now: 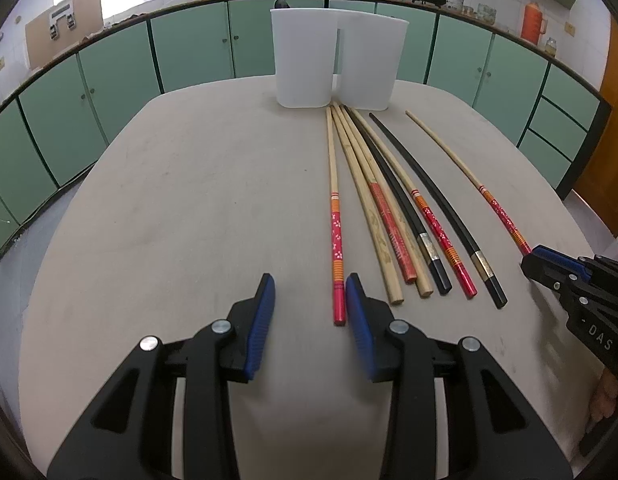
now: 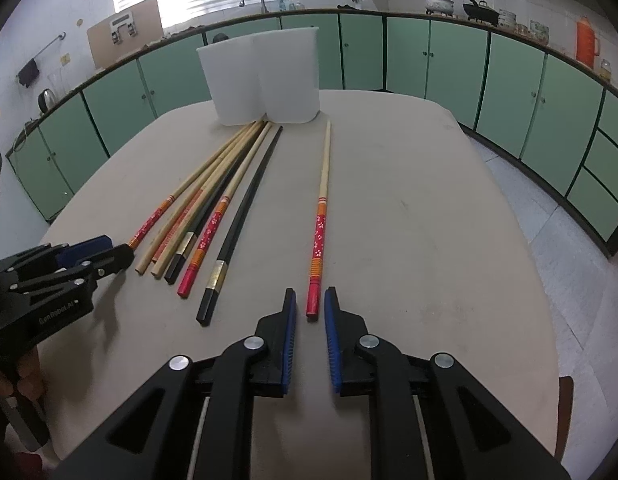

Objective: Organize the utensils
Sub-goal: 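Grasp another red-patterned chopstick with the left tool while the right tool holds its chopstick, then lift both chopsticks, drop them into the white holder, open both tools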

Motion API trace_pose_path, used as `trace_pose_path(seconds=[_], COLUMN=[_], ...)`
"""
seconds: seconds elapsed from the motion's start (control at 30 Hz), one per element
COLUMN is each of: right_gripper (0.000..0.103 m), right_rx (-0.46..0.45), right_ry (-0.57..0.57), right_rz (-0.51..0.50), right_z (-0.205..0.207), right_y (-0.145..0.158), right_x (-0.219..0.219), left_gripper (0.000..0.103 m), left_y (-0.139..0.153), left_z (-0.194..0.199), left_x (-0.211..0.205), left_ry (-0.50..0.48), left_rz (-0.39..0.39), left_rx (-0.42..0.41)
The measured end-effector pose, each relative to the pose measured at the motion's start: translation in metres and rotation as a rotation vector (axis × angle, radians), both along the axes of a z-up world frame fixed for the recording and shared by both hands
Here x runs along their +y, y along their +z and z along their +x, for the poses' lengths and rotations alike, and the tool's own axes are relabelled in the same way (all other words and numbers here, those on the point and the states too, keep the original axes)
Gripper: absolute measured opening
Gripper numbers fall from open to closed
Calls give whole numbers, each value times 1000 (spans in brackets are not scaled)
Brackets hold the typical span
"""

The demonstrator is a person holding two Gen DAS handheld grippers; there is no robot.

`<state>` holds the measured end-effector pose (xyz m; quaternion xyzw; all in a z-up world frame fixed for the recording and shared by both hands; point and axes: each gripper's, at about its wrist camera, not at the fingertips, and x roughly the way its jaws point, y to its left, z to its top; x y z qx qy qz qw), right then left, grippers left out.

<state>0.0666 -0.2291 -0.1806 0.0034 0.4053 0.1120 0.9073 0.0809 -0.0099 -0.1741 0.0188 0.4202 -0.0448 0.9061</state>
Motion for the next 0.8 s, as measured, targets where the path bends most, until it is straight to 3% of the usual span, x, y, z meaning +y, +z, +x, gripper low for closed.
trace_pose_path(seconds=[0.33, 0.5, 0.8], right_gripper=[14, 7, 6], right_rx=[-5, -10, -33], right_ry=[-3, -6, -8], right_rz=[-7, -18, 7], right_z=[1, 0, -5], right_y=[-1, -1, 11], right_x=[1, 2, -7], left_gripper=[35, 7, 5], left_y=[0, 0, 12], left_z=[0, -3, -6], left_x=[-2, -5, -1], left_ry=[4, -23, -33], left_rz=[8, 3, -26], left_rx=[-3, -6, -26])
